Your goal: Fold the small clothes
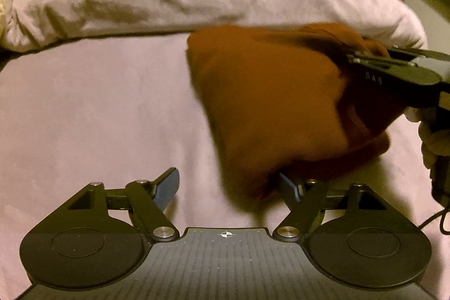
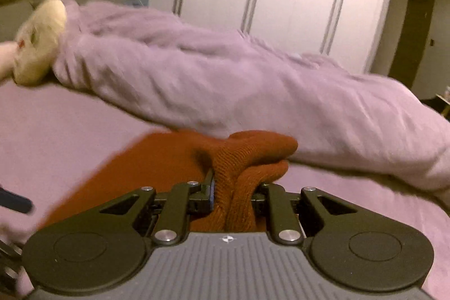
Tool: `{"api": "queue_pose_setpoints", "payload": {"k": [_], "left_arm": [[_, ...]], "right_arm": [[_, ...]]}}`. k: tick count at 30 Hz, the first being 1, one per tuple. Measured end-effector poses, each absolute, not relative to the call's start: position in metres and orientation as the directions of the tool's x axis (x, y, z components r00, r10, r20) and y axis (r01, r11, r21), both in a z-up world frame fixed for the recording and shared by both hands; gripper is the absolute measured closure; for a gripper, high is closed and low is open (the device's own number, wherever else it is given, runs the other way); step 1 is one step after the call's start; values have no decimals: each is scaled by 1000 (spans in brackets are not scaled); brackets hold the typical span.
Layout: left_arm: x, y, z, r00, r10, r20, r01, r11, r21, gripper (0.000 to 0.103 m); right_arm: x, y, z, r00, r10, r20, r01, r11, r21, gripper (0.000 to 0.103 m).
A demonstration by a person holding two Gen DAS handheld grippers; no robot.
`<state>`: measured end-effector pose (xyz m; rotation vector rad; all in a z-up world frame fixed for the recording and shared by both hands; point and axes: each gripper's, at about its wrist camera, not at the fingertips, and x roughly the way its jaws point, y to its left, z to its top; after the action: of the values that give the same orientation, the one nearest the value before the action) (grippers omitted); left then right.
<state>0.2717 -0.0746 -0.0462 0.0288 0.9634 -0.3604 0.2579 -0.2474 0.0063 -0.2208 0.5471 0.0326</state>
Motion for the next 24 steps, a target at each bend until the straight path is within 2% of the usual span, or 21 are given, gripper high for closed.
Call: {"api": "queue_pose_setpoints", "payload": {"k": [3,5,6,7,9,14,18,21,24], "left_arm": [[276,-77,-56,485,-287,-826,301,942,-151,21],[275,-77,-57,492,-277,-825,298,944,-139,21],[276,-77,-58,493,-272,-826,298,945,-133,21],[276,-76,-60,492,-271,-827,294,946,-135,21],[277,-75,-59,490,-275,-827,281,948,-148,22],[275,-80,-57,501,-271,-822,257,953,-158,23],[274,-82,-54,499,-261,-826,236,958,-160,23],[273,-83,-50,505,-263,-822,225,960,-169,23],[275,-86,-48,516,-264,-815,229,959,-166,23]], "right_arm": [[271,-272,-24,808,-71,-585,-56,979,-196,85],[272,-287,-36,785,-45,-618,-27,994,-107,81],[268,-295,-33,792,-27,-611,1,999,-43,73],[262,-303,-28,795,-9,-606,36,999,32,61],[242,-320,-19,801,6,-599,111,981,159,57],[172,-354,-28,810,136,-570,214,836,505,56],[152,-358,-49,798,243,-551,227,726,649,57],[162,-358,-58,802,316,-507,222,631,743,66],[175,-353,-67,798,346,-494,245,562,790,66]]}}
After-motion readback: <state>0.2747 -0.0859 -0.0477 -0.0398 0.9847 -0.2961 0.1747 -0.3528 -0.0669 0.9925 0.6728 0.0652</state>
